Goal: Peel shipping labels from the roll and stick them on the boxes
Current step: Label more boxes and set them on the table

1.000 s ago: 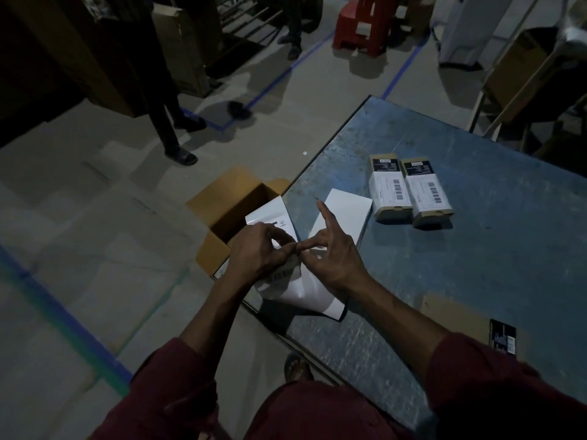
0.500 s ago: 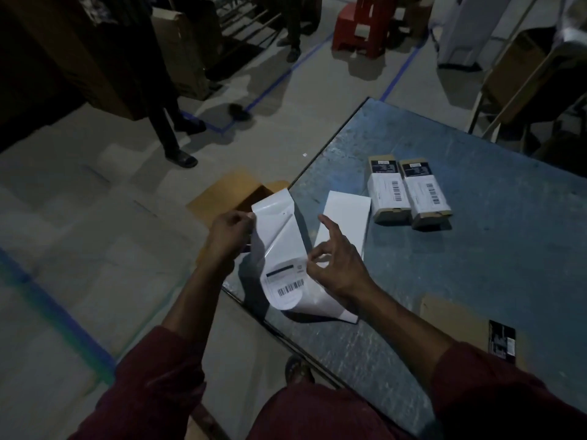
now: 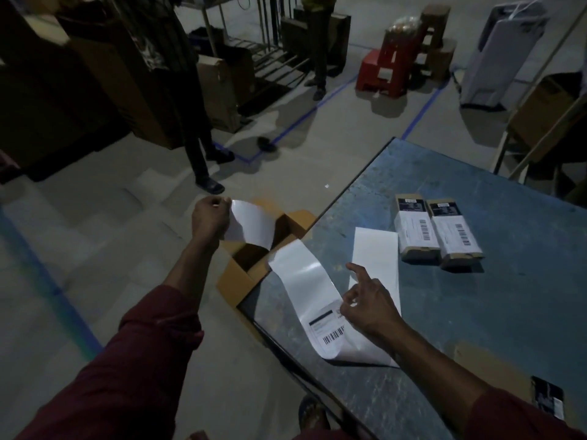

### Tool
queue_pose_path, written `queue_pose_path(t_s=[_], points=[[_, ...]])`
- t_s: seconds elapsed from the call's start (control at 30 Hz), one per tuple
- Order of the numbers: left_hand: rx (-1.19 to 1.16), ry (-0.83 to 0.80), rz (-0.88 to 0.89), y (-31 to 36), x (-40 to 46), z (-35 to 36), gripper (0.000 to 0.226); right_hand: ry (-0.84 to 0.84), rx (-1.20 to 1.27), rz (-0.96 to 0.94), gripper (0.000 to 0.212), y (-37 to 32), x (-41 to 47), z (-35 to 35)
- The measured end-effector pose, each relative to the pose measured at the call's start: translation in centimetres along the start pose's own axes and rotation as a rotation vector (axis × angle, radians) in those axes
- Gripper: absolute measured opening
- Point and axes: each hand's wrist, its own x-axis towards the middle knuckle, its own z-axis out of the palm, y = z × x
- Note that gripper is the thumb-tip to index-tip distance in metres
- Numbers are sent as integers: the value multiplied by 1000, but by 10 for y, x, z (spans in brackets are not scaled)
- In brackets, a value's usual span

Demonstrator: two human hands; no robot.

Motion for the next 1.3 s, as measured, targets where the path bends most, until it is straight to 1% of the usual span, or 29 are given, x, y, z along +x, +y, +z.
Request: queue_pose_path(t_s=[0.1,0.17,0.2,0.23,0.27,0.3,0.33,0.37,0.4,0.43,0.47,0.5,0.57,0.6,0.63,0.67,0.73,0.77,0.83,0.9,0.97,1.0,1.07,1.13,1.2,1.23,1.27,1.3], points=[[-15,19,159,30,-5,-7,26,7,-23,-11,64,2,2,2],[11,30,354,56,-30,-8,21,43,-7,-6,49,-2,1,0],[23,28,481,68,-48,-7,18,68,47,-12,43,-7,-1,-4],[33,18,627,78,-68,-5,16,95,144,-11,36,-15,-3,-11],[36,4,789,85,-88,-1,15,107,303,25,29,-26,-5,-20],[61,-6,967,88,-107,4,12,90,508,100,27,-39,-8,-33],[104,-18,1153,87,-126,13,5,43,707,216,36,-47,-11,-47],[138,-25,1307,83,-144,24,5,-24,885,335,54,-50,-14,-61],[150,-44,1420,76,-161,34,6,-91,1033,413,75,-51,-17,-73],[135,-79,1499,69,-176,44,5,-123,1154,442,91,-46,-21,-83],[105,-110,1552,60,-189,55,6,-117,1249,437,100,-36,-25,-91],[82,-143,1584,51,-201,65,10,-102,1308,422,104,-25,-30,-97],[47,-203,1616,35,-217,81,20,-93,1359,405,107,-3,-45,-108],[35,-229,1624,31,-222,86,24,-78,1353,418,106,7,-53,-112],[26,-253,1628,29,-227,91,26,-41,1331,440,100,17,-62,-117],[17,-274,1634,29,-231,96,27,5,1305,454,89,28,-71,-121],[9,-317,1644,32,-240,106,26,78,1230,448,55,45,-90,-125],[10,-343,1654,34,-245,112,23,114,1198,434,45,53,-99,-127],[16,-406,1672,41,-256,124,17,216,1181,422,40,64,-117,-133],[20,-492,1650,49,-266,136,20,318,1180,427,35,74,-135,-145],[42,-622,1575,58,-277,148,36,431,1162,426,34,88,-153,-160],[71,-717,1501,62,-282,153,46,494,1143,420,34,96,-162,-168],[179,-895,1301,69,-295,162,69,601,1098,391,33,111,-182,-185],[350,-1014,1115,73,-309,173,96,656,1059,375,31,123,-202,-204],[499,-1119,998,75,-322,186,120,647,1045,371,30,134,-217,-220],[548,-1166,966,74,-327,193,126,633,1044,363,30,139,-223,-226],[578,-1199,950,73,-332,199,125,617,1038,356,30,142,-227,-231],[590,-1208,946,73,-338,204,118,597,1020,352,30,145,-231,-234]])
